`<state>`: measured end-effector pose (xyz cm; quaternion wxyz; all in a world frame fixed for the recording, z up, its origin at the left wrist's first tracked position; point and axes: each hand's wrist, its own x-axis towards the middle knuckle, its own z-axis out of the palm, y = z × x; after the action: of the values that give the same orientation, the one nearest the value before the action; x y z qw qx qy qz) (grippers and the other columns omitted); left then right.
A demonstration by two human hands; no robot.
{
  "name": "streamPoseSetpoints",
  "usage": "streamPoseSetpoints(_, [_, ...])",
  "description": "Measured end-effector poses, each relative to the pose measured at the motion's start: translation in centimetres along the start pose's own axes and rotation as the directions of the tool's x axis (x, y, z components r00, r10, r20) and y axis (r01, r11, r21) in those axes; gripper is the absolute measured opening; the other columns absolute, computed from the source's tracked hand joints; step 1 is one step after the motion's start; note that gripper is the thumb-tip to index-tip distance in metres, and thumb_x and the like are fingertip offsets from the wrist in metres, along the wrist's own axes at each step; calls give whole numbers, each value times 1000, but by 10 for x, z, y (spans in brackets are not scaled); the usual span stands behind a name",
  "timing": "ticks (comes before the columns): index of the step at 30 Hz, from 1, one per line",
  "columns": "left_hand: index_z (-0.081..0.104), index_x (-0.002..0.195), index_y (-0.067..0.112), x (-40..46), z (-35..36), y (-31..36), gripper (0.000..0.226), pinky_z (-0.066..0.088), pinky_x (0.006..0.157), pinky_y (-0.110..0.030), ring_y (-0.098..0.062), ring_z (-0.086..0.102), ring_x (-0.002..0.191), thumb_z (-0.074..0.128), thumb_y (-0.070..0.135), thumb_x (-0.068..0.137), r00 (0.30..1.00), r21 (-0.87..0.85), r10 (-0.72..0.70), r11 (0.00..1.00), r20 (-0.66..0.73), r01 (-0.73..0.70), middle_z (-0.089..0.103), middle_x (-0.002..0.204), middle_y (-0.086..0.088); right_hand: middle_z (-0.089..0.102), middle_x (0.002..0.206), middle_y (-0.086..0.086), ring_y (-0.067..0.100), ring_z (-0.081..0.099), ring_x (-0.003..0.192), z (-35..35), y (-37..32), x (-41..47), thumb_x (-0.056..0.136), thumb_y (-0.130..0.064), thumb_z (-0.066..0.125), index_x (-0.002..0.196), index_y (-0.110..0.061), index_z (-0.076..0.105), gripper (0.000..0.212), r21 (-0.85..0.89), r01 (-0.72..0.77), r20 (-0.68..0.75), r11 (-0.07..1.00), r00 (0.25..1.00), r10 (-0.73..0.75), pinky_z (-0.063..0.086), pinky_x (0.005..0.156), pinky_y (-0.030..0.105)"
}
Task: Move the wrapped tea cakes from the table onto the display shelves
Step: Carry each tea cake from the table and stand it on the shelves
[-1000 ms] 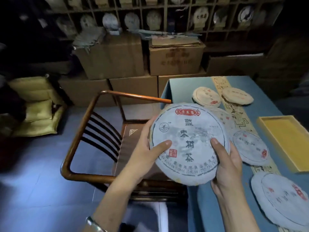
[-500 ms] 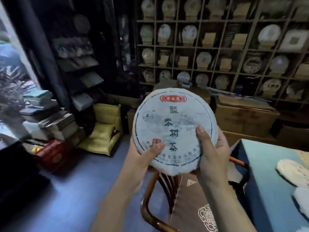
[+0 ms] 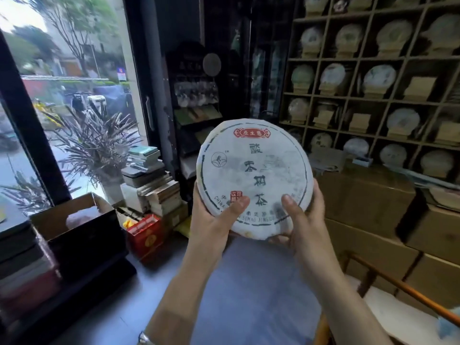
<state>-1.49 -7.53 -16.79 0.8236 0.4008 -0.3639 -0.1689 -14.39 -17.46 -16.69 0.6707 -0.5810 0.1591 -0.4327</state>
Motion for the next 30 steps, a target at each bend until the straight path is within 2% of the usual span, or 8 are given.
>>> streamPoseSetpoints(4, [43, 141, 23, 35, -3, -16, 80, 55, 91, -46, -33, 60, 123, 85, 16, 74, 996, -43, -26, 999, 87, 30, 61, 135, -13, 66, 125, -12, 14, 65, 116, 17, 18, 44, 71, -43, 80, 133, -47, 44, 72, 50, 182, -114, 982, 978, -176, 59, 87, 47])
streamPoseSetpoints(10, [46, 139, 21, 113, 15, -46, 70, 57, 85, -50, -34, 64, 116, 80, 19, 78, 982, 41, -128, 992, 142, 123, 65, 129, -14, 66, 128, -2, 19, 65, 117, 4, 39, 123, 73, -36, 82, 135, -34, 48, 71, 144, 269, -230, 952, 945, -232, 57, 90, 48])
streamPoseSetpoints(12, [49, 136, 29, 145, 28, -57, 64, 61, 74, -44, -28, 69, 108, 79, 28, 80, 968, 144, -160, 980, 192, 134, 69, 124, -8, 65, 129, -2, 19, 64, 118, -8, 39, 149, 74, -33, 82, 137, -33, 47, 72, 174, 292, -294, 940, 927, -233, 58, 90, 45])
streamPoseSetpoints(15, [30, 142, 51, 187, 46, -72, 85, 62, 66, -42, -19, 73, 96, 77, 46, 72, 971, 259, -185, 955, 150, 142, 71, 114, -6, 63, 132, -3, 16, 62, 120, -35, 30, 186, 80, -25, 80, 141, -31, 44, 71, 155, 352, -362, 923, 890, -279, 58, 87, 35])
streamPoseSetpoints(18, [19, 140, 63, 217, 66, -91, 95, 62, 67, -43, -25, 73, 98, 79, 45, 68, 949, 199, -175, 972, 262, 124, 73, 113, -5, 64, 129, -7, 12, 64, 118, -62, 22, 211, 80, -23, 79, 140, -32, 44, 70, 64, 403, -385, 913, 854, -350, 59, 83, 29])
streamPoseSetpoints(20, [25, 143, 56, 232, 82, -106, 95, 61, 77, -36, -21, 68, 110, 81, 34, 70, 941, 131, -106, 989, 321, 67, 67, 126, 5, 65, 124, -12, 10, 66, 113, -71, 23, 221, 79, -29, 82, 138, -37, 44, 71, -5, 414, -384, 910, 839, -384, 59, 77, 25])
streamPoseSetpoints(23, [38, 140, 47, 255, 98, -131, 89, 57, 91, -41, -18, 59, 124, 85, 22, 69, 954, 22, -15, 1000, 300, 9, 57, 137, 9, 65, 123, -13, 10, 67, 111, -80, 26, 238, 76, -34, 82, 138, -42, 42, 74, -44, 418, -372, 907, 836, -403, 60, 74, 24])
streamPoseSetpoints(30, [42, 142, 36, 343, 107, -175, 87, 59, 84, -36, -18, 62, 120, 86, 15, 70, 944, -75, 45, 997, 328, -22, 61, 133, 6, 64, 125, -17, 7, 65, 113, -89, 39, 324, 82, -40, 74, 135, -49, 41, 63, -131, 388, -336, 912, 848, -409, 60, 78, 29])
